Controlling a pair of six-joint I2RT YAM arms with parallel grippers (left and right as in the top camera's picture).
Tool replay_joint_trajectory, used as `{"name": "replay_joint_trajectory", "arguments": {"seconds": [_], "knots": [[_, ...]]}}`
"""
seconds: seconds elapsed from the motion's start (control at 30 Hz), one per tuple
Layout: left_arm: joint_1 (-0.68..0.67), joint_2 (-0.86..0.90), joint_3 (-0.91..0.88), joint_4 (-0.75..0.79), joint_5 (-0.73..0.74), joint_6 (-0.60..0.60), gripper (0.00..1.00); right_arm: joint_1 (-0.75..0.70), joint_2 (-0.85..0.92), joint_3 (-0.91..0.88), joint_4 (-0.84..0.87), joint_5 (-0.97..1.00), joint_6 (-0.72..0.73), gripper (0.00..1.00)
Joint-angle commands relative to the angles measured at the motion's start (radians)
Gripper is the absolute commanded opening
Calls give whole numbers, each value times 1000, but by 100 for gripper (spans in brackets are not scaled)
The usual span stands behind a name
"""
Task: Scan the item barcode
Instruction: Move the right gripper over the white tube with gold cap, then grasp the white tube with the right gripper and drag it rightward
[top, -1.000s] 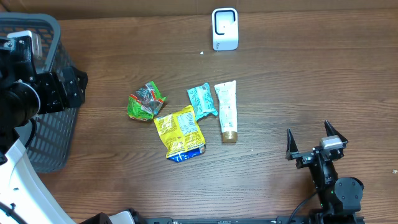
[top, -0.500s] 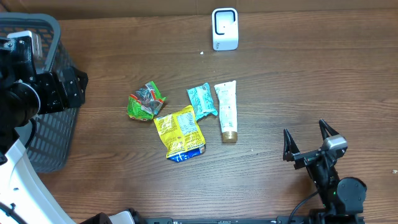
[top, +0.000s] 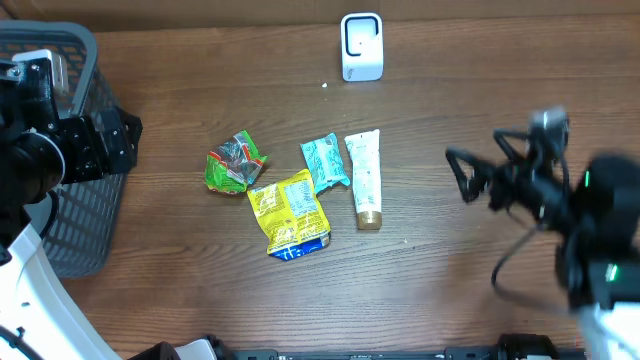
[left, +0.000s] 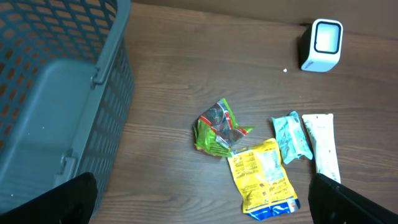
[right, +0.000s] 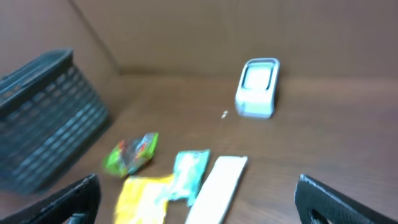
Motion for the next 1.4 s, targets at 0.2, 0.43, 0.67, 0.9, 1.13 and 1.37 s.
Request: {"name": "replay_joint_trajectory", "arguments": {"seconds": [0.2,0.43,0.67,0.9,1.13,1.37], "knots": [[8,-2,-3,2,14,18,100,-10,409,407,-199,-121,-11,100],[8,-2,-3,2,14,18,100,72,572,409,-45,-236,30,89],[8,-2,-3,2,14,18,100,229,801,620,-209,-129,21,86],[8,-2,-3,2,14,18,100,379,969,760,-352,121,23,70],[8,-2,-3,2,14,18,100,467,1059,759,-318,181,27,32],[8,-2,-3,2,14,18,100,486,1164,759,-280,285,150,18]]}}
